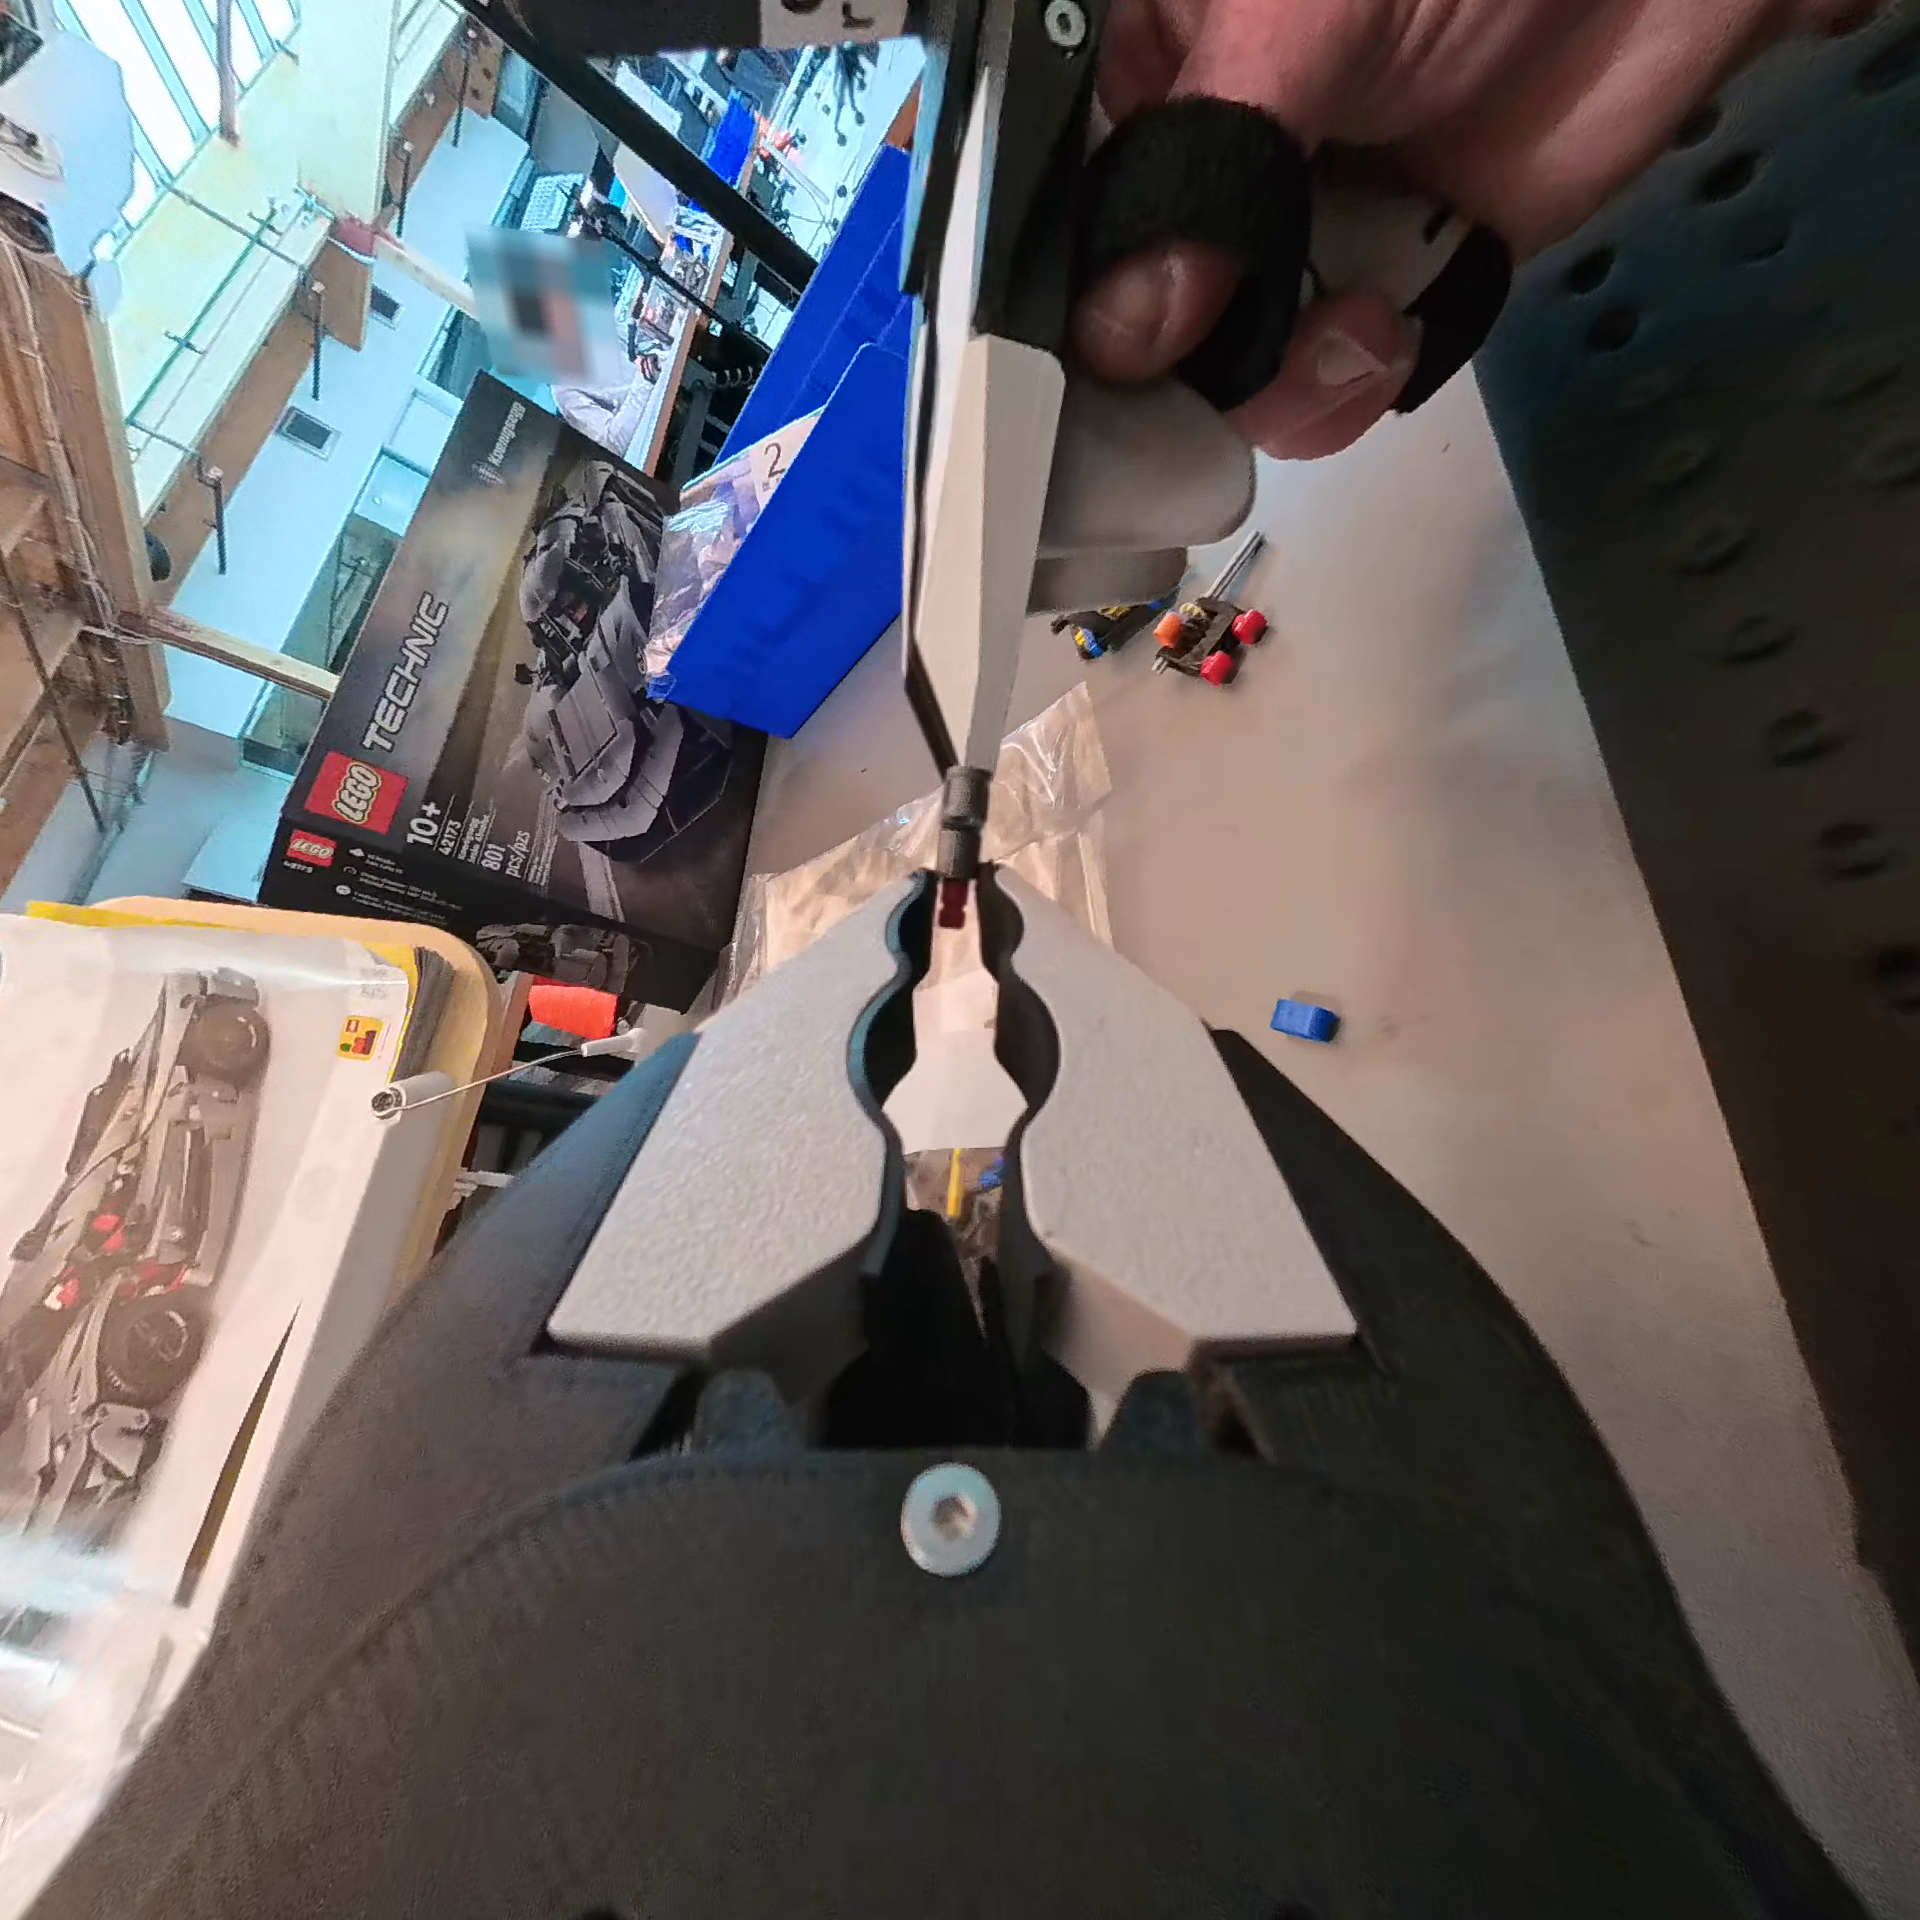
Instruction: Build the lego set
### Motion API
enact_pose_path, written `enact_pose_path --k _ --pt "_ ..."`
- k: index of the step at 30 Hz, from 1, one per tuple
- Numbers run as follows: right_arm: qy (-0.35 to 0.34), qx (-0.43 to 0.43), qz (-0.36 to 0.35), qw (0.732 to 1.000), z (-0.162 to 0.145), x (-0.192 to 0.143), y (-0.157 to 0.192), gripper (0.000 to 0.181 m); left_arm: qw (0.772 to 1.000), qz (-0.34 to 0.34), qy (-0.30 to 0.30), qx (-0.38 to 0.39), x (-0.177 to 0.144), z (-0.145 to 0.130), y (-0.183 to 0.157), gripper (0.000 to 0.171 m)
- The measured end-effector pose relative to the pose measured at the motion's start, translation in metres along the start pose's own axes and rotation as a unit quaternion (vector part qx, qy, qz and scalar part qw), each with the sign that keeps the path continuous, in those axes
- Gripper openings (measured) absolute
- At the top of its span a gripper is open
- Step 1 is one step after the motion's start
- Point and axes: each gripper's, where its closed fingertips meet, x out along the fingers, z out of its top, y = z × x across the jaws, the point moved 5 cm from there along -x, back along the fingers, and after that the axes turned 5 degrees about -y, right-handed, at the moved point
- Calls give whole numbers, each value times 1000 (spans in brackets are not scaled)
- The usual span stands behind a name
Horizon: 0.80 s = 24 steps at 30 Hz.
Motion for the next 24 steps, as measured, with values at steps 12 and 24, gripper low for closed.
enact_pose_path --k 12,24 --pt "121 -295 -140 937 -4 6 16 20 999 -40 14 -13 3 -2 -9 6" --pt "239 -506 -230 796 -21 22 23 6 997 -63 40 -8 6 -6 -17 6"
